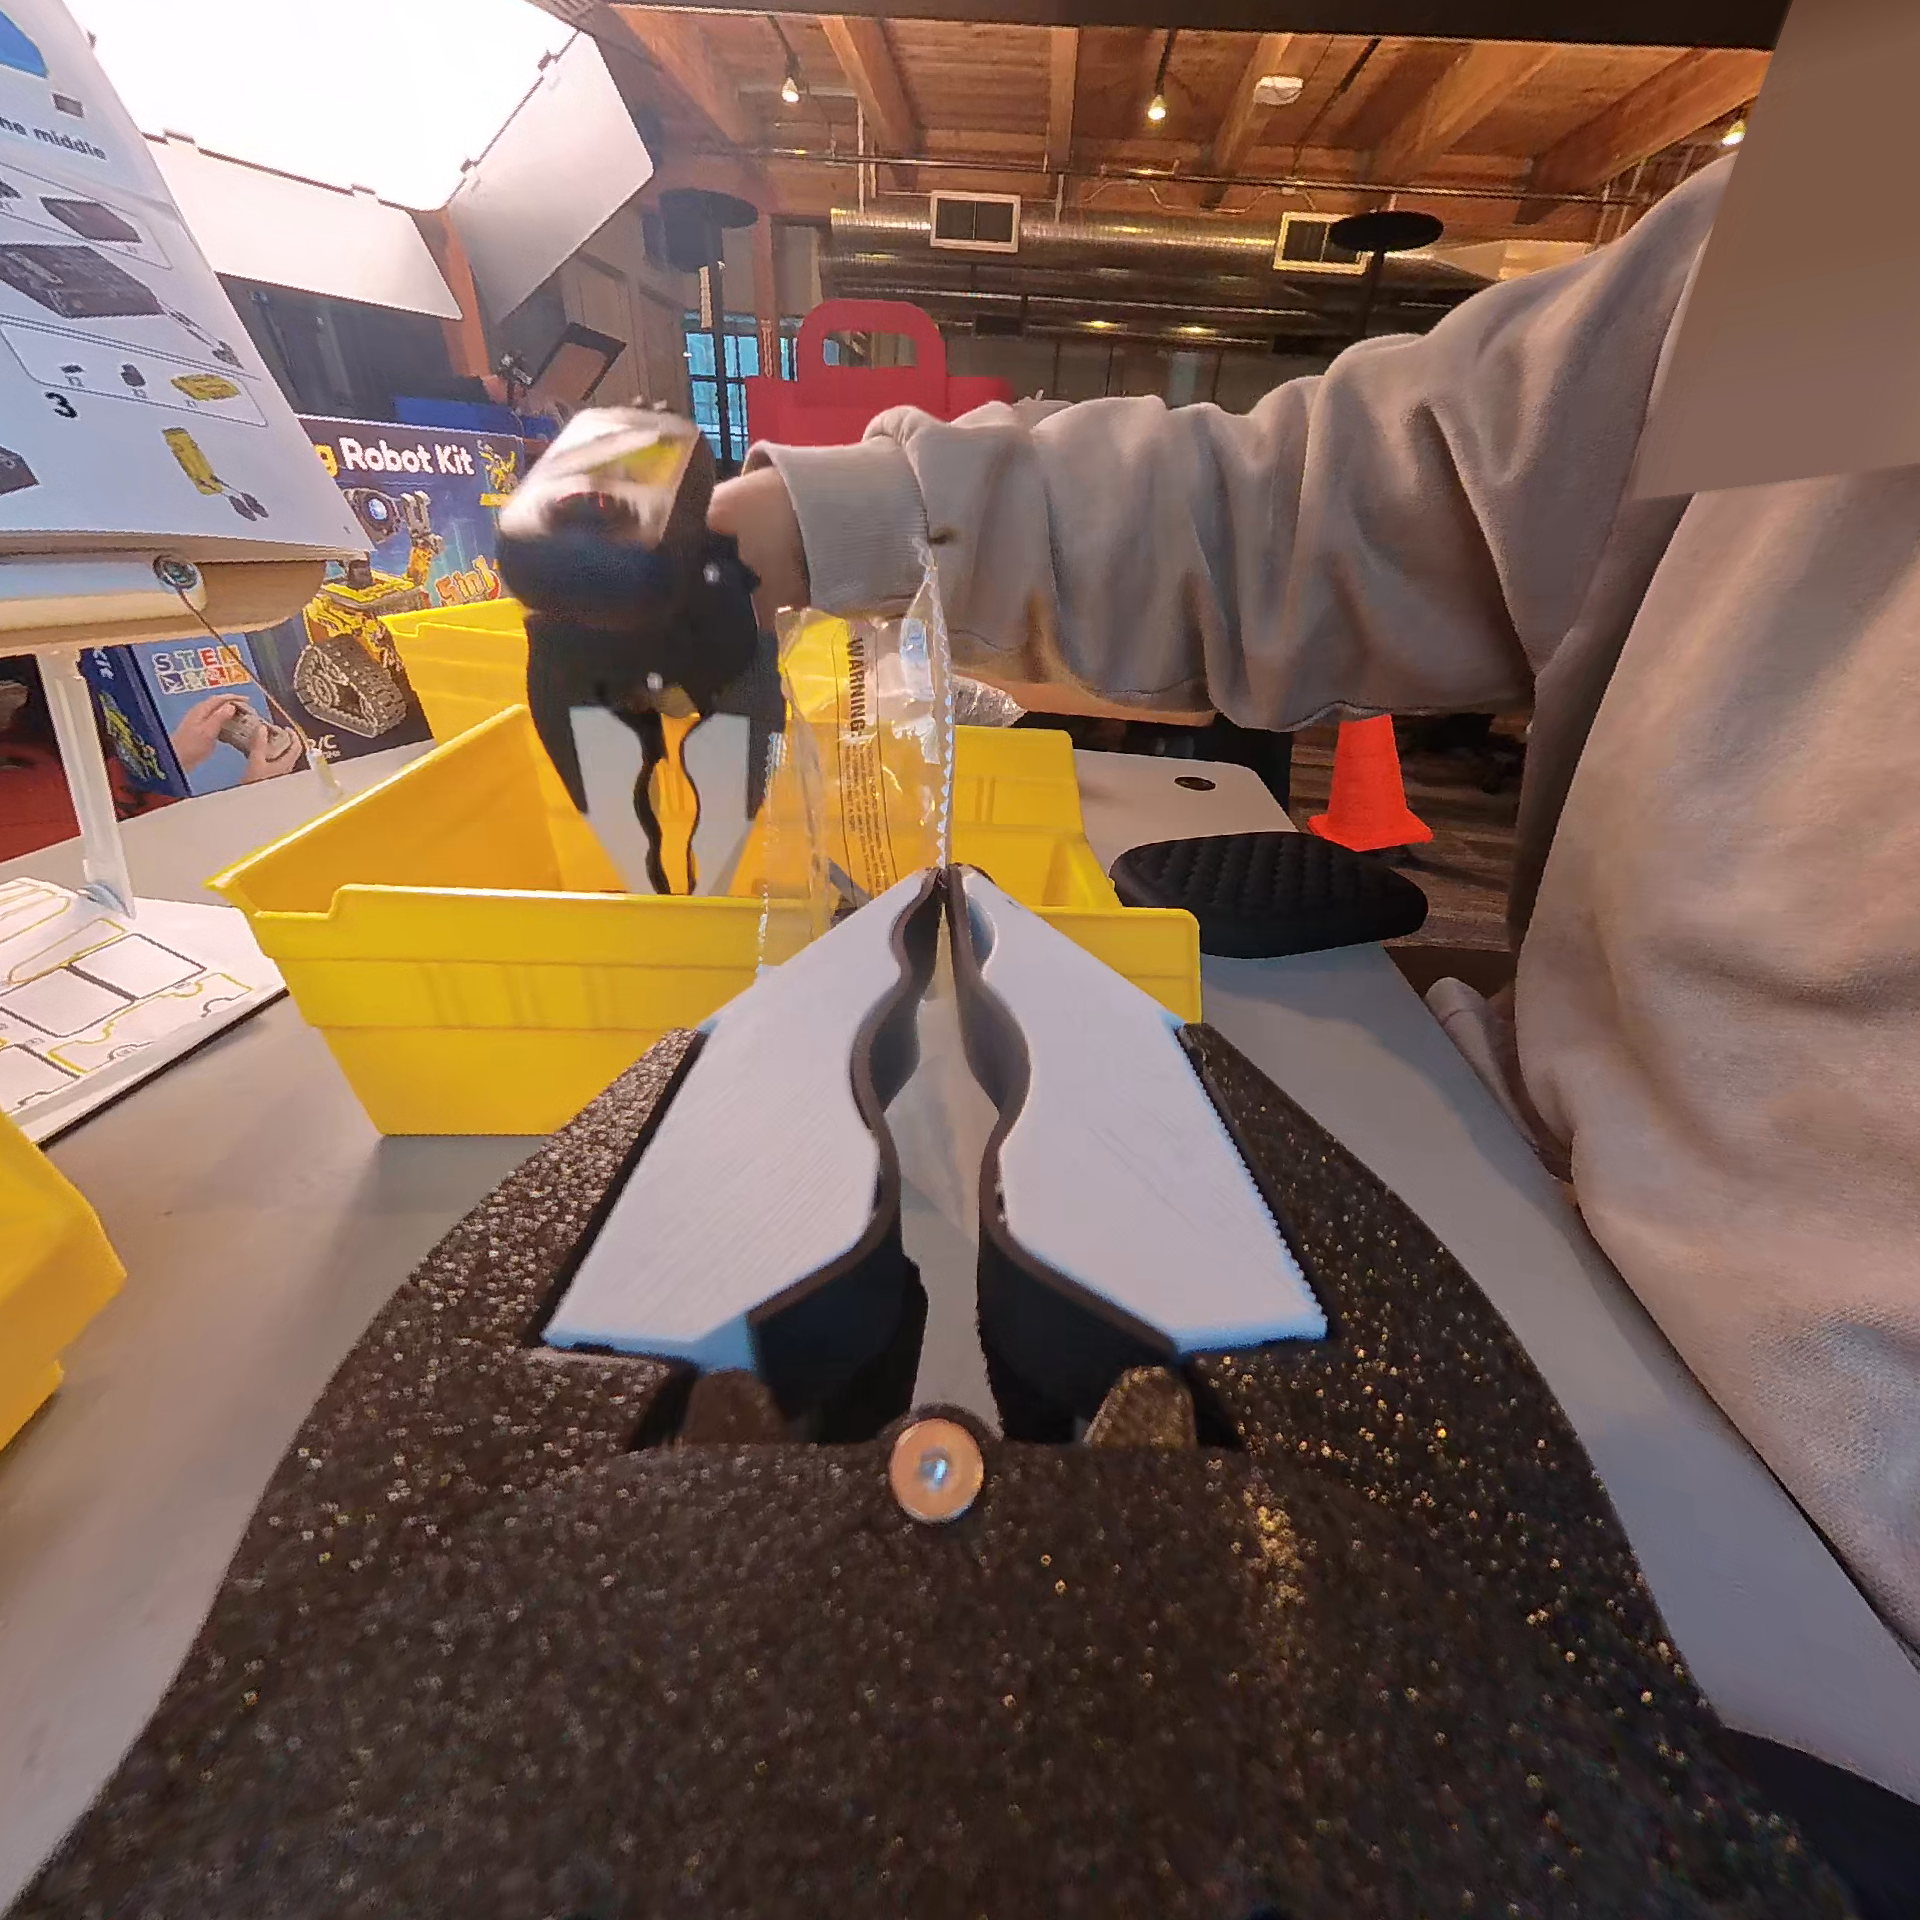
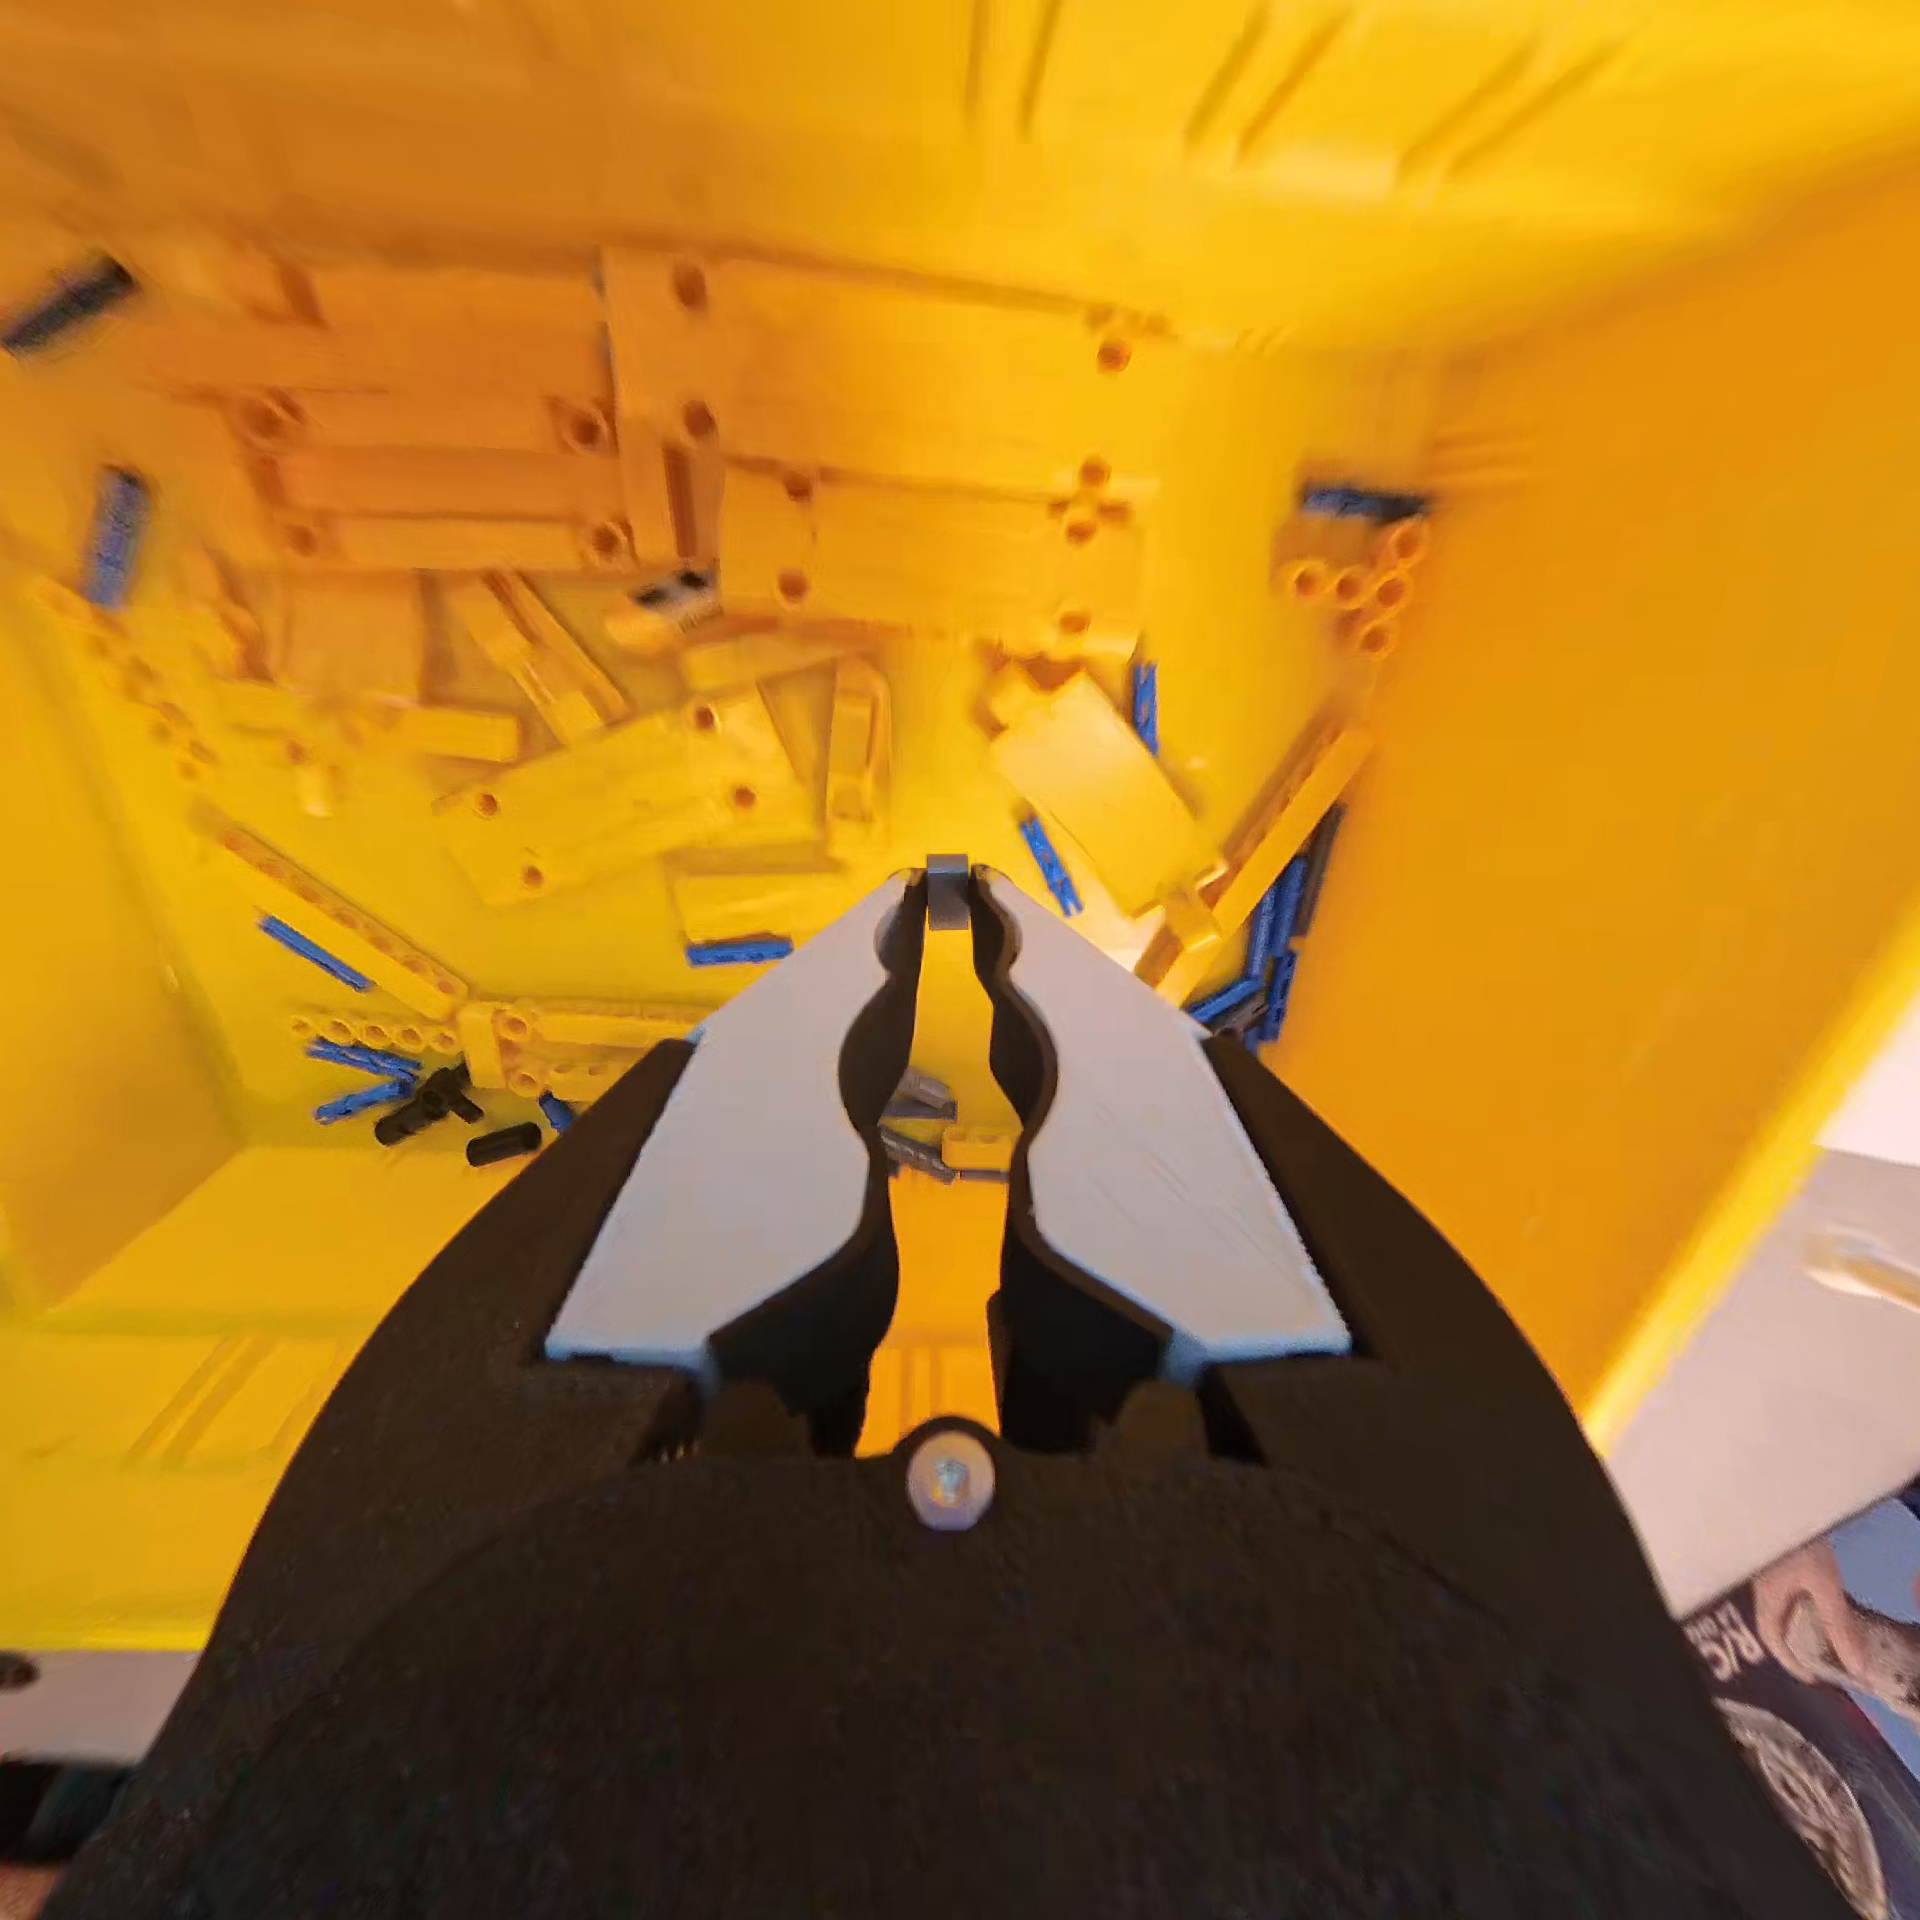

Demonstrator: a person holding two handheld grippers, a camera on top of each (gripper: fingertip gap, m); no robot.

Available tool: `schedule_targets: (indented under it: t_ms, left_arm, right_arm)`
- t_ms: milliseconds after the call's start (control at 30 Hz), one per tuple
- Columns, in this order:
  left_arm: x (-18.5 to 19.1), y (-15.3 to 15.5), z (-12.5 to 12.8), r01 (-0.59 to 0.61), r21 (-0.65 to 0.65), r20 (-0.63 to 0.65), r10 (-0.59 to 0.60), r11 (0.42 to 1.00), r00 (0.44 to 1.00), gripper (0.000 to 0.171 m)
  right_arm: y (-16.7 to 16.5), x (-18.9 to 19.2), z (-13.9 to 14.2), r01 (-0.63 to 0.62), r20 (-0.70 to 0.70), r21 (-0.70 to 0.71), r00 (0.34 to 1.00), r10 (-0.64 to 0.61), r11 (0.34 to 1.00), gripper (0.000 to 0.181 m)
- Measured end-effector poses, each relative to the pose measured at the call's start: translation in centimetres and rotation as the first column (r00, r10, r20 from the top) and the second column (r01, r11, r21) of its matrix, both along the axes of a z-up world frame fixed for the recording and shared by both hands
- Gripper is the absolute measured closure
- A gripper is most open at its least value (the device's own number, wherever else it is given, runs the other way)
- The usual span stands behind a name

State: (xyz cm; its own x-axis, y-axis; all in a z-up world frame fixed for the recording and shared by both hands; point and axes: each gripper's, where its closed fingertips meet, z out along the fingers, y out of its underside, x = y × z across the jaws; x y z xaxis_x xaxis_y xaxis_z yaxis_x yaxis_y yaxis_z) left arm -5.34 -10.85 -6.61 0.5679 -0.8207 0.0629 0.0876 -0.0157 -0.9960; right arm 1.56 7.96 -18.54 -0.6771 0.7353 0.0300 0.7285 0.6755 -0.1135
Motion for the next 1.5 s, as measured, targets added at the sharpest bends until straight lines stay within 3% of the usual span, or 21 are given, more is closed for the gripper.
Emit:
schedule_targets:
  t_ms: [67,167,267,400,500,600,667,700,767,867,1333,1400,1500]
  left_arm:
    - [-0.1,0.0,0.0,-0.001,0.001,0.005,0.001,1.000,1.000,0.171]
    - [0.0,0.0,0.0,0.003,-0.001,0.009,-0.003,1.000,1.000,0.171]
    - [0.1,0.0,0.0,0.004,0.000,0.005,-0.004,1.000,1.000,0.171]
    - [0.1,-0.1,0.2,0.003,0.004,0.006,-0.003,1.000,1.000,0.171]
    - [0.1,-0.1,0.2,0.003,0.004,0.005,-0.003,1.000,1.000,0.171]
    - [0.2,-0.1,0.2,0.005,0.006,0.003,-0.005,1.000,1.000,0.171]
    - [0.2,-0.2,0.3,0.005,0.008,0.001,-0.005,1.000,1.000,0.171]
    - [0.2,-0.2,0.3,0.004,0.010,0.001,-0.004,1.000,1.000,0.171]
    - [0.1,-0.2,0.4,0.001,0.013,0.002,-0.001,1.000,1.000,0.171]
    - [0.0,-0.2,0.5,-0.002,0.015,0.004,0.002,1.000,1.000,0.171]
    - [0.0,-0.2,0.5,0.003,0.012,0.005,-0.003,1.000,1.000,0.171]
    - [0.0,-0.2,0.4,0.004,0.010,0.003,-0.004,1.000,1.000,0.171]
    - [0.1,-0.1,0.3,0.006,0.006,0.006,-0.006,1.000,1.000,0.171]
  right_arm:
    - [-2.6,-2.5,4.7,-0.013,-0.184,-0.148,0.983,-0.014,0.989,0.174]
    - [-8.2,-5.3,13.5,-0.161,-0.441,-0.400,0.897,-0.036,0.902,0.174]
    - [-12.4,-5.4,16.5,-0.270,-0.490,-0.492,0.872,-0.007,0.828,0.173]
    - [-13.6,-5.5,16.6,-0.287,-0.509,-0.496,0.860,-0.007,0.819,0.164]
    - [-10.0,-5.8,15.6,-0.176,-0.484,-0.439,0.873,-0.066,0.881,0.164]
    - [-2.4,-4.2,9.6,0.060,-0.290,-0.133,0.952,-0.097,0.989,0.164]
    - [2.3,-1.8,5.2,0.119,-0.112,0.133,0.988,-0.105,0.984,0.163]
    - [3.4,-0.6,3.4,0.105,-0.029,0.201,0.994,-0.101,0.974,0.162]
    - [4.5,0.8,0.7,0.082,0.077,0.267,0.991,-0.106,0.960,0.161]
    - [4.8,1.6,-1.2,0.071,0.144,0.268,0.983,-0.113,0.961,0.161]
    - [4.5,1.8,-1.9,0.068,0.140,0.210,0.985,-0.098,0.975,0.175]
    - [3.2,1.1,-0.5,0.064,0.079,0.167,0.994,-0.078,0.984,0.175]
    - [-1.5,-1.9,4.9,0.016,-0.127,-0.012,0.992,-0.018,1.000,0.175]
